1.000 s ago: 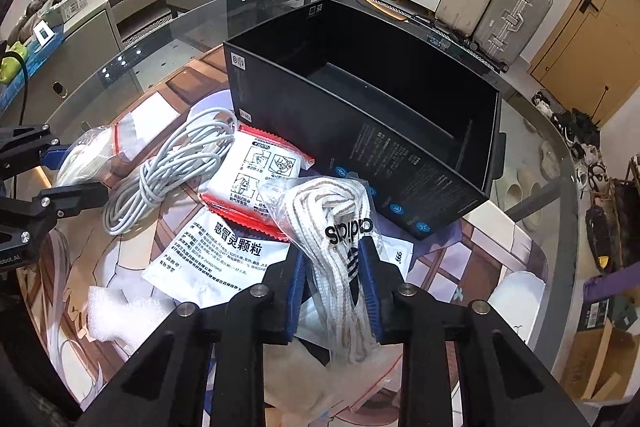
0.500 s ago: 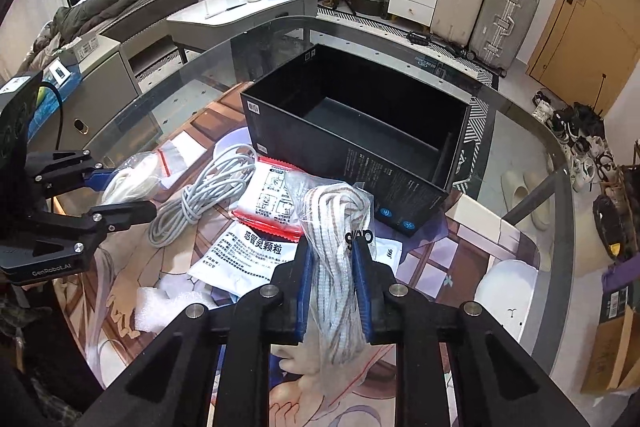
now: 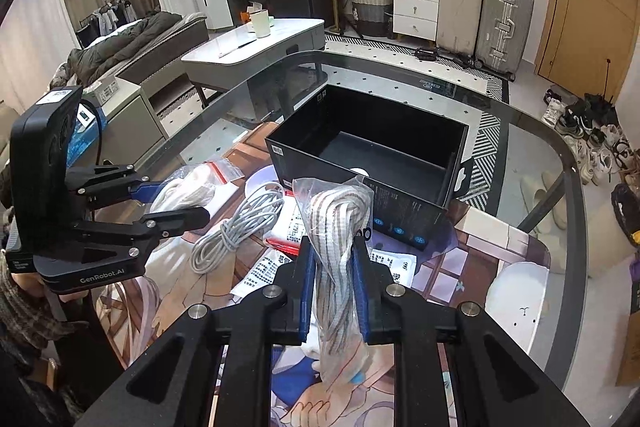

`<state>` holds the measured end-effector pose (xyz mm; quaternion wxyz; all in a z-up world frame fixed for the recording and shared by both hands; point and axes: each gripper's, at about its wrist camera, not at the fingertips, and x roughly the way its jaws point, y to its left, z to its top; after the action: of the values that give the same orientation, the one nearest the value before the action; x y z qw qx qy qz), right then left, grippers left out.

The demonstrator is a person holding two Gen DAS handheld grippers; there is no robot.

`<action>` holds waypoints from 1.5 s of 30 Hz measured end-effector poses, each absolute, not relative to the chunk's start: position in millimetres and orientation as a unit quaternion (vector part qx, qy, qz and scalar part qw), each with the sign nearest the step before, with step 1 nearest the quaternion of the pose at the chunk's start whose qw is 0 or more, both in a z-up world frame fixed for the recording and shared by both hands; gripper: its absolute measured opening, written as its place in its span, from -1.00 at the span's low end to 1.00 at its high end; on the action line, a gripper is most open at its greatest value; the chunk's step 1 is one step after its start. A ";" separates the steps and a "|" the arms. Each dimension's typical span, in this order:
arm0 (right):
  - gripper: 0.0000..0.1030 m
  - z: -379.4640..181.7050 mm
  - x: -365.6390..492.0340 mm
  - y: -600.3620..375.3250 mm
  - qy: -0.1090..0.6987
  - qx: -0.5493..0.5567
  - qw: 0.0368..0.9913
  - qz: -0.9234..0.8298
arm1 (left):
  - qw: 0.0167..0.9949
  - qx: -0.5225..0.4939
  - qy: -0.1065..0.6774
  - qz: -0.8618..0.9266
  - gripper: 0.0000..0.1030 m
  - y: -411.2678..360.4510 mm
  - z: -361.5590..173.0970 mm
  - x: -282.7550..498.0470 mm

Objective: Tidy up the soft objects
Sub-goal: 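Lift the adidas bag with right tool while left tool lifts the rope bag, then lower both bags into the black box and open both tools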

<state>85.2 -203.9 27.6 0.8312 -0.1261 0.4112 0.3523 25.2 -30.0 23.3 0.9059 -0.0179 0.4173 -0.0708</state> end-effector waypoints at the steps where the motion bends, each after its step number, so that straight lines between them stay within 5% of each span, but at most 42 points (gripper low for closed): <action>1: -0.67 29.1 85.1 -205.2 0.410 -0.121 0.832 0.354 | 0.906 -0.019 0.418 -0.070 -0.39 -30.2 24.2 26.7; 45: -0.67 105.1 149.6 -188.2 0.374 -0.080 0.868 0.316 | 0.906 0.013 0.420 -0.054 -0.40 -38.7 78.0 130.4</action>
<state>149.6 -188.2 105.1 0.8681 -0.0803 0.3743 0.3160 130.4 -38.7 78.0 0.9058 0.0134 0.4199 -0.0543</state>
